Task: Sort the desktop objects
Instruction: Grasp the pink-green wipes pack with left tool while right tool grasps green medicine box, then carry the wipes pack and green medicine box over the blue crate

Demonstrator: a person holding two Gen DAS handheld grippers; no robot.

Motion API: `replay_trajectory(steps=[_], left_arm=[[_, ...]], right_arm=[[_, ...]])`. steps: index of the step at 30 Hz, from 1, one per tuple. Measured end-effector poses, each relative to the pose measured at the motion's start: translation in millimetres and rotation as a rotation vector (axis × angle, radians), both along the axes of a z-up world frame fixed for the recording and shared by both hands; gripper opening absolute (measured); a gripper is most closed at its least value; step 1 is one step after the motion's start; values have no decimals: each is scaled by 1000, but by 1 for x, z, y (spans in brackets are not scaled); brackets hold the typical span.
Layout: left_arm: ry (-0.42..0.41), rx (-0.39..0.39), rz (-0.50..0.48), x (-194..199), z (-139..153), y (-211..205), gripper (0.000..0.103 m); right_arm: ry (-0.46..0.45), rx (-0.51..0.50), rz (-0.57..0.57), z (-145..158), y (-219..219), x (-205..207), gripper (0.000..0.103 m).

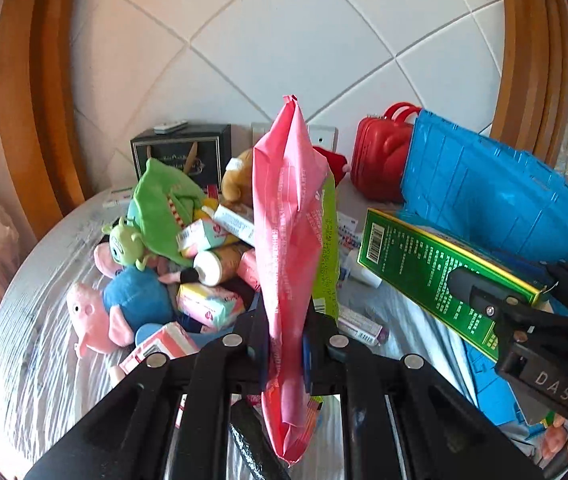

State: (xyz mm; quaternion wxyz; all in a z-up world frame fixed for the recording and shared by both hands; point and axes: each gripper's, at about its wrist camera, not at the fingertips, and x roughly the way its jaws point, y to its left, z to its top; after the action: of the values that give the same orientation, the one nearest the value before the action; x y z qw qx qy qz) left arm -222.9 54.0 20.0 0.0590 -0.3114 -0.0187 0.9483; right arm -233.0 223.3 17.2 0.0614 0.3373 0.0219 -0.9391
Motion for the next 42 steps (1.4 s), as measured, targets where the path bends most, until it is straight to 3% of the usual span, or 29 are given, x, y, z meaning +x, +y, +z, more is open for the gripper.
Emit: replay_trajectory(steps=[8,14,19,26,31,36,42], left_arm=[[149,2,-104,8,63,39,11],[228,5,-214,6,111,103,11],[260,-17,-301,11,145,170,11],[164,-36,-432,4,169,270,11],[41,-58,-470,-15,163,330,11],[-129,-94,-461,-47,134,370,11],[-214,-153,-387,-93,114,394,11]], right_arm=[[193,-21,-63,91,28,36,51],[267,-41,-177,143,95,57,51],[309,52,-298,176,162,75,51],[243,138,-386,181,260,86,51],[181,141,-397,166,315,92,51],[125,148,-388,153,349,88,51],[63,123,-360,149,373,61,51]])
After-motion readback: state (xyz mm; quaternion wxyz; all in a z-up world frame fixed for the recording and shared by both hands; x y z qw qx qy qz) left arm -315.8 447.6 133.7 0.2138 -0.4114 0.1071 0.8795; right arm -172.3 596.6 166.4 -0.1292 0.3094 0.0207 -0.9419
